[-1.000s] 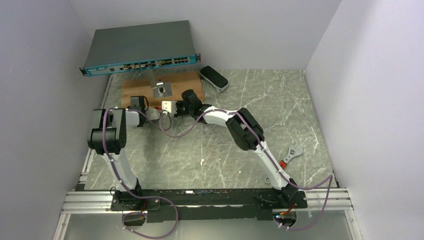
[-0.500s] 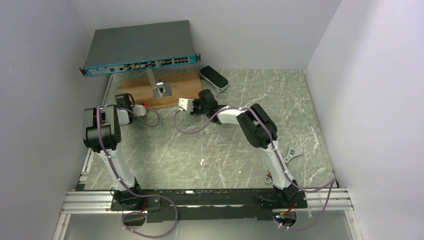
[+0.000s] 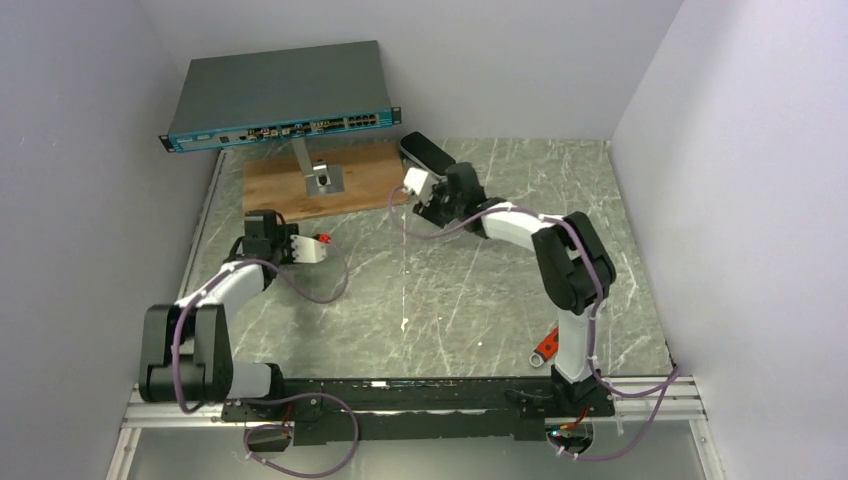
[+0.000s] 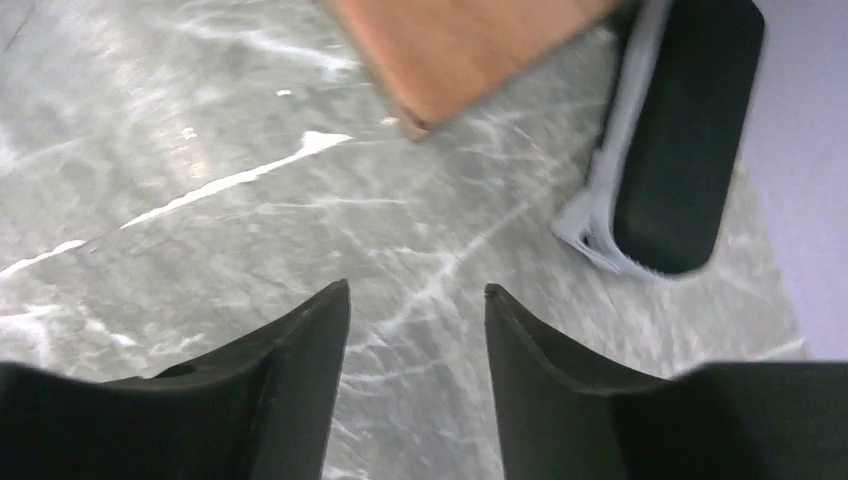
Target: Open the umbrella
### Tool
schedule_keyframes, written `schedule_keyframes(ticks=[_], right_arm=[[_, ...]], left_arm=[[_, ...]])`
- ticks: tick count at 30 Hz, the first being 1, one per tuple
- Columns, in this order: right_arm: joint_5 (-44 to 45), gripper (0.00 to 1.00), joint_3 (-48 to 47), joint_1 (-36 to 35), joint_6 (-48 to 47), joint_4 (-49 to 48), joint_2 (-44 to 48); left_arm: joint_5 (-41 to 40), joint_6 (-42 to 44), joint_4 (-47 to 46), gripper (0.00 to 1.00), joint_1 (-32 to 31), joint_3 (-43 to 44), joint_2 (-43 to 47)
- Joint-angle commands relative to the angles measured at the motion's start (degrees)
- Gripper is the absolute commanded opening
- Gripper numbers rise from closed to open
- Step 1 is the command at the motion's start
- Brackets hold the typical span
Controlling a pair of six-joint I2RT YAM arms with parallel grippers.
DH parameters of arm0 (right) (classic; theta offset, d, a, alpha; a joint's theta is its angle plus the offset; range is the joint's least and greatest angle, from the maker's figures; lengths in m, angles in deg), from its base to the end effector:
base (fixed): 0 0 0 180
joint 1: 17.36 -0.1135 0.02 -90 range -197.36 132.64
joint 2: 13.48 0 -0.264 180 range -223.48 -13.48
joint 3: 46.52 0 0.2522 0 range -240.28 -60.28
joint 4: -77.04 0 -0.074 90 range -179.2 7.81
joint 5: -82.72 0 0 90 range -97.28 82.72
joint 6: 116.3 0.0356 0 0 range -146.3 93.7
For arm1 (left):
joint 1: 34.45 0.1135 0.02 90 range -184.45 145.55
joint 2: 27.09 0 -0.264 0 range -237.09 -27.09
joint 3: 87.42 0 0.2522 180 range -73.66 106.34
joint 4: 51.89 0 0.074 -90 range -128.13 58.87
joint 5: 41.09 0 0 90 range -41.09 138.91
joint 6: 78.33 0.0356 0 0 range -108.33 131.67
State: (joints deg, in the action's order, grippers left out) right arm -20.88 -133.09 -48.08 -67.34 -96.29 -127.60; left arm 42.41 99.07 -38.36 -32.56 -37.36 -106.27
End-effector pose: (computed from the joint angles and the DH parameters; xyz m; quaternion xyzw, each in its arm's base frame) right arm 0.3751 0.2326 0.1767 -0.5592 0.6786 0.0625 0.4720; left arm 0.2709 0.0130 0.1760 0.6040 0.6868 0.3187 0.2487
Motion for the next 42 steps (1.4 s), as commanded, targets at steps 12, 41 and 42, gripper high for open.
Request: schedule_keyframes(ticks=[12, 41, 42], right_arm=[[-11.15, 0.78, -28.64, 17.52, 35.69, 13.94, -10.84], [-6.67, 0.58, -51.16, 13.06, 30.51, 18.2, -31.89], [-6.17, 0.52, -49.81, 12.99, 29.22, 18.9, -30.92]], left_arm=[[26.76, -14.95, 26.06, 0.89, -10.33, -3.39, 27.86], [22.59, -23.41, 31.11, 1.0, -13.14, -1.31, 26.47], [22.25, -23.36, 31.13, 1.0, -13.14, -1.58, 26.77]])
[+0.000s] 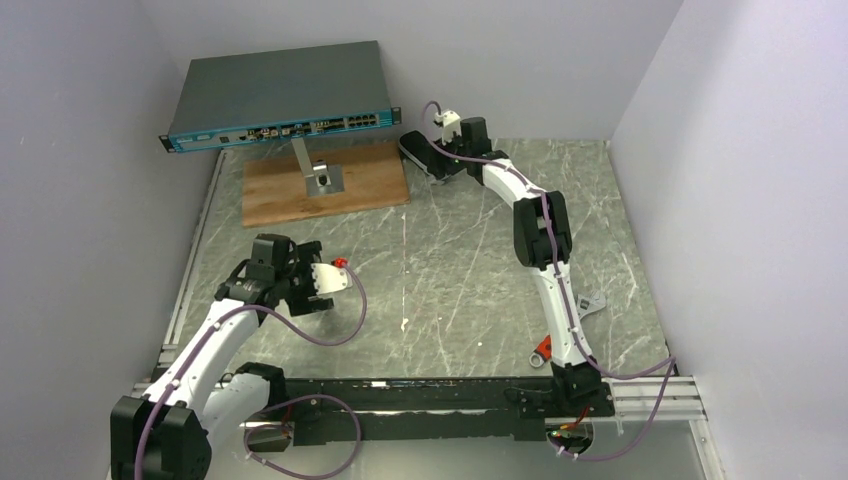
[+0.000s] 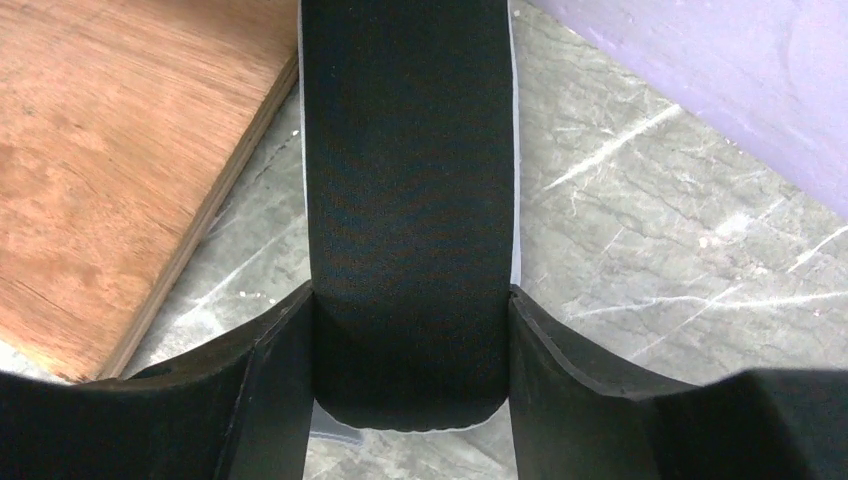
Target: Open the umbrella
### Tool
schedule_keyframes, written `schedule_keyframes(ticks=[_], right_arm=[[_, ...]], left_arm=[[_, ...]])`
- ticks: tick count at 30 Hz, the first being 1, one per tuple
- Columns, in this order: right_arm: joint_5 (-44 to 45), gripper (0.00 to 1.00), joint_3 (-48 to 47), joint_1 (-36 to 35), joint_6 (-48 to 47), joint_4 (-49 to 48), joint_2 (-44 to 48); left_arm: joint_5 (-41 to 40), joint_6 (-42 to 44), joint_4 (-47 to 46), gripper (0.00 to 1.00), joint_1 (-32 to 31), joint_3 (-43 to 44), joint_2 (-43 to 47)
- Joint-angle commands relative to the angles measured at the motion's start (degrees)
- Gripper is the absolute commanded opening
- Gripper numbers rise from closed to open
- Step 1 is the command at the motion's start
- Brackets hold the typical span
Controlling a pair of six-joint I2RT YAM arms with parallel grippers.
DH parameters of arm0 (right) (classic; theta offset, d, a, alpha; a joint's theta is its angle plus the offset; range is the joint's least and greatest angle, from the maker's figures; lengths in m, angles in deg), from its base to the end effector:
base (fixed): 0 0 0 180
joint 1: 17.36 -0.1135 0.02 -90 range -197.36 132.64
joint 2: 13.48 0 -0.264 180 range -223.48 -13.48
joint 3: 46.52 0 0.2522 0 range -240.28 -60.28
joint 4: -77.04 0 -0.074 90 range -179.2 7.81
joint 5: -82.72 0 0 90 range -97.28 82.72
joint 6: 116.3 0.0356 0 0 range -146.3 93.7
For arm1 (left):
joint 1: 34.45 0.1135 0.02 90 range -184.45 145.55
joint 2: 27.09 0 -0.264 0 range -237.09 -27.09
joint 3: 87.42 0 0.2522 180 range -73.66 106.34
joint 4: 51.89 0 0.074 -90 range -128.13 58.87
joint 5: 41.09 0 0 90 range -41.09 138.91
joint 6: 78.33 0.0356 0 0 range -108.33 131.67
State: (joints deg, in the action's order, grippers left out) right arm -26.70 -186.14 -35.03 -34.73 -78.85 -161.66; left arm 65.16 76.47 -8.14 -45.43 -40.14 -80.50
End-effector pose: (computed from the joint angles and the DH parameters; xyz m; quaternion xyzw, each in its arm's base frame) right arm 0.5531 0.1886 0.1571 -0.2741 0.8243 0.1856 0.4594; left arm 0.1779 -0.0447 0.2158 0.6094 0.7041 0.0353 0.3629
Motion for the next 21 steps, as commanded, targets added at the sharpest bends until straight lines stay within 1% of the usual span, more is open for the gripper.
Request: schedule_keyframes(ticks=[1, 4, 6, 7, 9, 12, 14, 16, 18, 21], right_arm=[[0.68, 0.49, 4.45, -0.26, -4.68, 2.42, 3.96], [3.34, 0.44, 8.78, -0.7, -8.95, 5.84, 6.91], [2.85, 0.41, 11.87, -0.5, -8.46, 7.39, 10.19], [3.93, 0.4, 13.9, -1.1, -9.66, 8.9, 11.59], [5.97, 0.4, 18.85, -1.89, -11.97, 9.98, 15.08], [6.81, 0.4, 26.97, -1.93, -13.51, 12.34, 20.6], [6.75, 0.4, 33.33, -1.85, -14.55, 13.47, 24.69], [6.52, 0.4, 40.48, -1.88, -15.73, 12.61, 29.49], [6.84, 0.41, 46.23, -1.99, -16.14, 11.94, 33.25], [6.39, 0.41, 50.9, -2.59, -14.57, 14.7, 37.06]], left_arm=[[-0.78, -0.65, 0.86, 1.0, -0.27, 0.77, 1.42], [-1.7, -0.16, 0.5, 1.0, -0.27, -0.14, 2.21], [-2.23, -0.39, 0.52, 1.0, -0.27, -0.29, 2.74], [-2.49, -0.57, 0.56, 1.0, -0.27, -0.24, 2.96], [-2.58, -0.67, 0.86, 1.0, -0.27, -0.27, 3.6], [-2.41, -0.43, 0.95, 1.0, -0.27, -0.63, 5.01], [-2.19, -0.63, 1.0, 1.0, -0.27, -0.81, 5.89], [-1.84, -0.97, 1.15, 1.0, -0.27, -1.14, 6.78], [-1.49, -2.36, 1.1, 1.0, -0.27, -1.28, 7.58], [-1.47, -6.06, 0.86, 1.0, -0.24, -1.13, 8.75]])
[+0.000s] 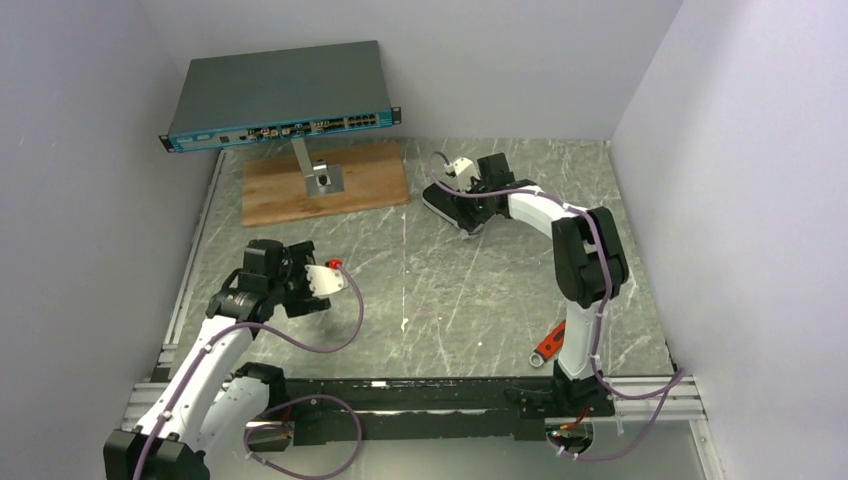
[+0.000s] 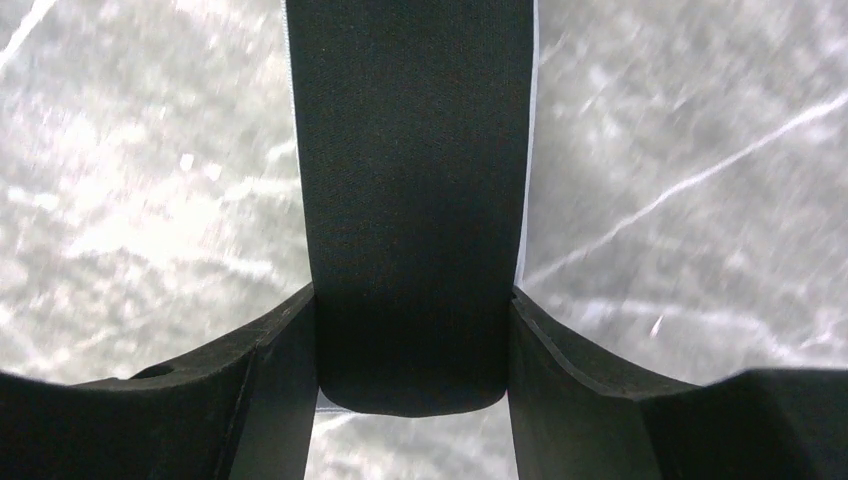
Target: Open the umbrella
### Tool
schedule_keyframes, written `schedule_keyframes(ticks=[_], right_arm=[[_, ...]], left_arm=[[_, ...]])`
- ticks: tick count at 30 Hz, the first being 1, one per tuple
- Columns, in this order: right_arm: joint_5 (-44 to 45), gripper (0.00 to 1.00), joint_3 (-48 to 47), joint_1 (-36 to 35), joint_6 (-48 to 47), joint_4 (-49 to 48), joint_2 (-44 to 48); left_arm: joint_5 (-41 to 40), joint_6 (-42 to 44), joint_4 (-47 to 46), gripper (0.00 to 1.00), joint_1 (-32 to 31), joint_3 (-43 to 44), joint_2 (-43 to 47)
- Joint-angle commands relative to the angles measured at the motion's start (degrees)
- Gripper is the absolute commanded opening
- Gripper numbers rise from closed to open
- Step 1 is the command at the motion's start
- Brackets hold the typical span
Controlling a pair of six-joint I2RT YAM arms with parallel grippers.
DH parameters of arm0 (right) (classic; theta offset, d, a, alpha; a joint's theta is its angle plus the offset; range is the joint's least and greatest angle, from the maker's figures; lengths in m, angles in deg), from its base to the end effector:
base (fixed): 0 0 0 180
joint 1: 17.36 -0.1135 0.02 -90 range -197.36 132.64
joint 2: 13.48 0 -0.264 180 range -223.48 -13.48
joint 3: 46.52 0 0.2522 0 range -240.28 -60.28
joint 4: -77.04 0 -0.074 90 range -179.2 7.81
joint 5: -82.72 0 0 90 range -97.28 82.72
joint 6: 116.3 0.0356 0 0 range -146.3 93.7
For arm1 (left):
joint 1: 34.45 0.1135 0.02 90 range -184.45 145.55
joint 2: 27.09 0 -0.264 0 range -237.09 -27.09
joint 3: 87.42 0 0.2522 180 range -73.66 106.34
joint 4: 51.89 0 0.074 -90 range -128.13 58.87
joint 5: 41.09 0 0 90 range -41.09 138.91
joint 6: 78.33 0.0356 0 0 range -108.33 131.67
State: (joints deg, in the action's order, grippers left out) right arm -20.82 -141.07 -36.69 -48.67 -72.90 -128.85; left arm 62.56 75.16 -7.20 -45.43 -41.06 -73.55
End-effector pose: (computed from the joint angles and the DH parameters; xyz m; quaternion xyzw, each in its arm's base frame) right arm 0.4100 0.1526 0.1781 -0.3699 0.8604 0.1022 0.3353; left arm 0.1627 -0.0401 0.2279 0.5910 0.7021 0.0704 0.3908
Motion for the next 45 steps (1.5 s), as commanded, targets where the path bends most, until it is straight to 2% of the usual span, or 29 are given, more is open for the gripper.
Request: schedule_keyframes(ticks=[1, 9, 13, 18, 21, 23, 24, 28, 32, 35, 38, 42, 45], right_arm=[[0.6, 0.41, 7.12, -1.48, -0.07, 9.05, 5.44], [-1.42, 0.52, 17.66, -12.45, 9.63, 8.47, 13.24], [-4.28, 0.67, 21.35, -17.1, 18.26, 6.86, 15.23], [-6.85, 0.79, 24.4, -22.32, 26.5, 1.3, 16.55], [-8.76, 0.85, 24.43, -23.93, 27.62, 0.79, 17.06], [-10.36, 0.96, 25.13, -24.08, 26.85, 0.8, 18.59], [-11.43, 0.99, 25.5, -24.07, 26.12, 1.14, 19.36], [-15.48, 1.0, 27.93, -23.95, 23.04, 2.24, 24.46], [-17.45, 1.0, 30.02, -22.01, 17.95, 3.28, 30.75], [-18.98, 0.95, 28.51, -17.38, 13.43, 6.19, 31.69], [-17.68, 0.91, 27.42, -14.17, 4.3, 6.23, 33.07], [-13.85, 0.8, 27.38, -13.45, -9.56, 3.63, 32.61], [-13.83, 0.72, 26.92, -13.44, -14.77, 1.6, 29.73]], left_arm=[[1.37, -6.46, -0.32, 1.0, -0.25, -0.17, 2.28], [1.98, -21.71, 1.55, 1.0, -0.27, 0.41, 10.32], [-0.1, -29.47, 3.48, 1.0, -0.16, 0.71, 13.78], [-4.65, -36.76, 4.94, 1.0, -0.18, 1.95, 15.58], [-6.21, -38.71, 5.62, 1.0, -0.01, 3.44, 15.34], [-3.93, -39.63, 7.81, 1.0, 0.06, 5.49, 13.55], [-3.05, -39.96, 8.42, 1.0, 0.0, 6.45, 12.48], [-2.05, -42.47, 8.11, 0.99, 0.0, 8.99, 6.86], [5.2, -44.76, 8.06, 0.87, 0.01, 11.95, -0.29], [11.27, -45.11, 6.29, 0.8, -0.01, 12.29, -3.17], [15.45, -46.44, 3.26, 0.76, -0.09, 11.61, -5.7], [21.53, -50.02, 0.6, 0.64, -0.16, 12.24, -12.47], [23.83, -53.71, -3.65, 0.56, -0.83, 12.05, -17.21]])
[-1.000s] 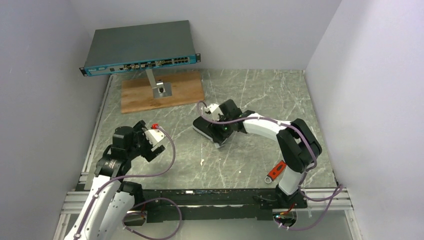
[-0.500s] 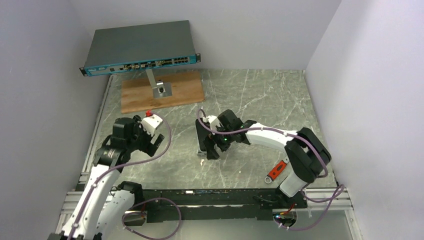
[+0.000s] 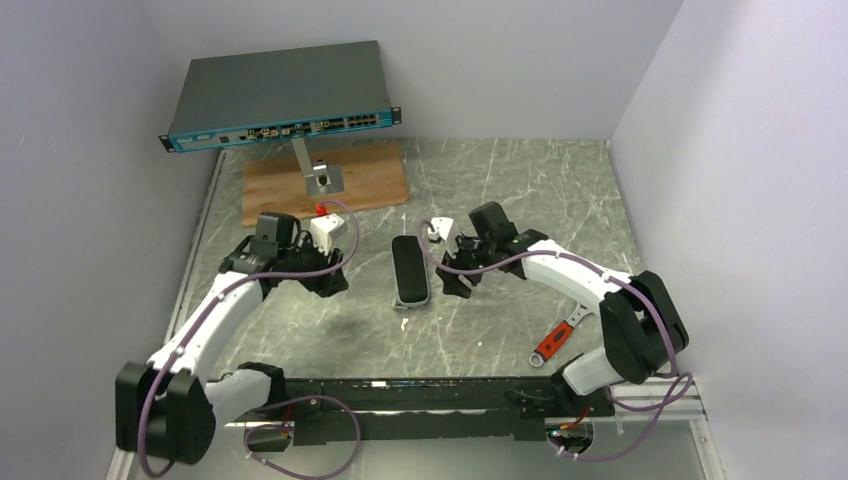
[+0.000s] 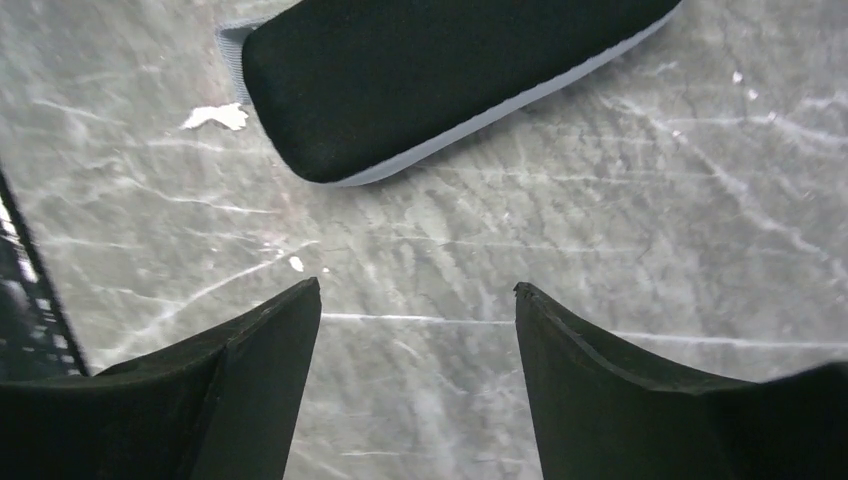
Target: Open the umbrella
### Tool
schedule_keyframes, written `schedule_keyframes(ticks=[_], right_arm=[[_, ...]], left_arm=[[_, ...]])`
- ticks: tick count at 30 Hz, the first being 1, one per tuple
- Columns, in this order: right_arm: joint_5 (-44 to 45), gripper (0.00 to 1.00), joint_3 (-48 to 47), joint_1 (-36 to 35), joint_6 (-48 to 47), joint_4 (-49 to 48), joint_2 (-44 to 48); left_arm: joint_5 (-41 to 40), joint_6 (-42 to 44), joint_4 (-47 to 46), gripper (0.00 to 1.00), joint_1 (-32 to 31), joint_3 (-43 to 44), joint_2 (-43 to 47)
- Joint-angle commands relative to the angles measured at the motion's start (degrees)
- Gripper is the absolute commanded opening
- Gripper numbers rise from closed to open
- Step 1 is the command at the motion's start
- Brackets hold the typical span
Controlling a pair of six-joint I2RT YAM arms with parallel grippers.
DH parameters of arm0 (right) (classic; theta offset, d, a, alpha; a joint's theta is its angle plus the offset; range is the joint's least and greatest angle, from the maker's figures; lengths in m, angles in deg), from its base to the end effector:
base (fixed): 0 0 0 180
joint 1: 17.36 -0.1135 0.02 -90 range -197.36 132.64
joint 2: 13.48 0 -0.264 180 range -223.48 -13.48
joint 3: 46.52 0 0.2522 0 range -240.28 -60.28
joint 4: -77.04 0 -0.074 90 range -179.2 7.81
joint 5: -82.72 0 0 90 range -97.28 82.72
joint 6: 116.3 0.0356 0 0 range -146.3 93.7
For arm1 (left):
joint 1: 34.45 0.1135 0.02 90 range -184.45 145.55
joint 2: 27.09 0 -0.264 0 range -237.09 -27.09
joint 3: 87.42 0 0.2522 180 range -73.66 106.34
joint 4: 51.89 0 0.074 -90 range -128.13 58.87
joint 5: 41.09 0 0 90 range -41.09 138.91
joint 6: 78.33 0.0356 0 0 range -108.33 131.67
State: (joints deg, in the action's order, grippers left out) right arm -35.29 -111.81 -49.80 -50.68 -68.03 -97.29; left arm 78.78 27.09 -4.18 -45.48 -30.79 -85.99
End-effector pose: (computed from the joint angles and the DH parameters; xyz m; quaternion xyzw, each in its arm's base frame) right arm 0.2387 0.1715 0.2112 -0.5051 0.7743 0.2506 0.2874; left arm 0.1959 -0.0563 0.2493 0.2936 0.8636 -0.2293 0.3397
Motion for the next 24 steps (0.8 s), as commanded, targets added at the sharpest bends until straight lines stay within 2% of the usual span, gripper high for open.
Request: schedule_keyframes(ticks=[1, 3, 7, 17, 24], right_arm=[[0.48, 0.7, -2.24, -0.29, -13.29, -4.68, -2.76], [-0.06, 0.63, -2.02, -0.34, -13.9, -7.76, -4.88], [-1.07, 0.57, -2.65, -1.03, -17.85, -10.3, -9.08], [-4.28, 0.53, -0.6, -5.15, -27.75, -16.14, -10.97], [-5.51, 0.54, -0.24, -8.93, -29.85, -15.51, -11.18]], left_arm=[[7.84, -6.7, -8.34, 0.54, -1.22, 1.8, -6.48], [7.87, -8.33, -11.84, 0.51, -2.47, 2.21, -9.82], [7.22, -10.15, -16.31, 0.49, -5.53, 4.05, -17.29], [8.27, -13.05, -20.4, 0.46, -8.74, 15.23, -36.57], [11.2, -12.22, -21.23, 0.46, -11.55, 21.04, -43.81]])
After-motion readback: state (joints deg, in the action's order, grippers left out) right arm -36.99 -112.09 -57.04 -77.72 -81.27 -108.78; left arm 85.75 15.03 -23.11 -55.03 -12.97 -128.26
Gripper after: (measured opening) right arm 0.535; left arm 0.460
